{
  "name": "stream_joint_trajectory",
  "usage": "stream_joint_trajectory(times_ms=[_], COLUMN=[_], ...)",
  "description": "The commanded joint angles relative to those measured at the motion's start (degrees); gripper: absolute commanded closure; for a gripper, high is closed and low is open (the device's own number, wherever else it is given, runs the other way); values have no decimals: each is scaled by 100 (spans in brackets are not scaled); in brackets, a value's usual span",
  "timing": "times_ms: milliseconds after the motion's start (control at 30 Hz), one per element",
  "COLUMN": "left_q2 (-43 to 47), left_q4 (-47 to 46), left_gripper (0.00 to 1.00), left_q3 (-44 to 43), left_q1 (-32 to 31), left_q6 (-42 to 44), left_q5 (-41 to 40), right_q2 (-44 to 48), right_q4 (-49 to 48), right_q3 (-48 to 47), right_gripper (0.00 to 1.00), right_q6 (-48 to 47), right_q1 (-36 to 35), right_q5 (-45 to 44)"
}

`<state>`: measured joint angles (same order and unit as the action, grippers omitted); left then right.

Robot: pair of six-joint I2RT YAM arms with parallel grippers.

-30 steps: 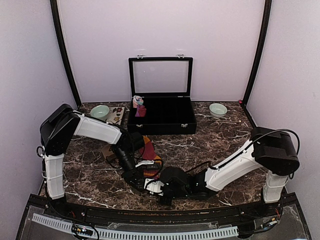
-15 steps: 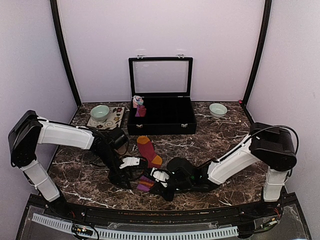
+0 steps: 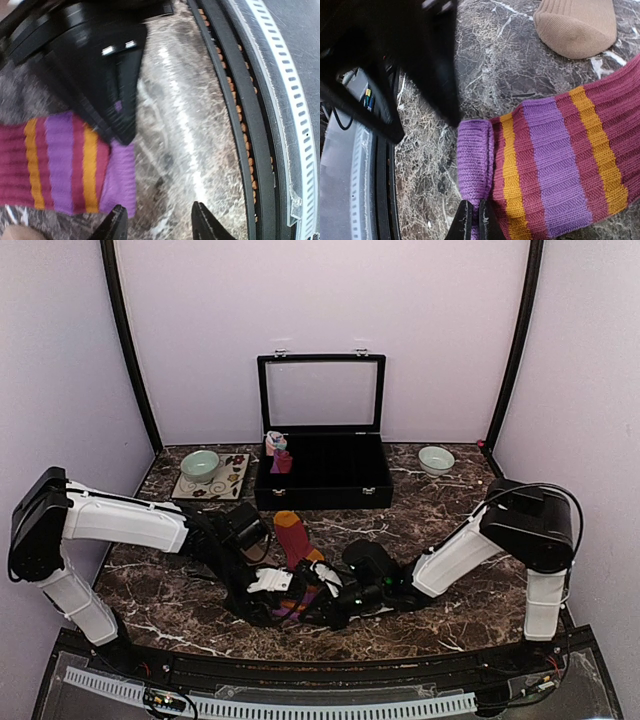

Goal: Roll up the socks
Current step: Roll the sock at the center of the board.

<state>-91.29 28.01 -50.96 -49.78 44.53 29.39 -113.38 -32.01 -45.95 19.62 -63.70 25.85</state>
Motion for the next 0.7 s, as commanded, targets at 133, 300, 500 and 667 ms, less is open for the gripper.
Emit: stream_joint_trajectory(times_ms=[133,300,500,667], left_q2=[-247,-511,-709,-859], left_q4=[-547,-765,-1034,-1029], left_gripper=[66,74,84,99], left_q3=[-23,-66,5,-6], left_q1=[-260,-265,-261,-260], left_q6=[31,-48,-119,-212], left_q5=[-429,-547,-778,-740], right_q2=[-407,-487,-548,-308], right_q4=[843,984,951,529], right_q3=[315,217,168,382], right_gripper=[100,100,100,79], right_q6=[532,602,708,767], right_q1=[252,294,297,297], right_q5=[-11,90,163,28])
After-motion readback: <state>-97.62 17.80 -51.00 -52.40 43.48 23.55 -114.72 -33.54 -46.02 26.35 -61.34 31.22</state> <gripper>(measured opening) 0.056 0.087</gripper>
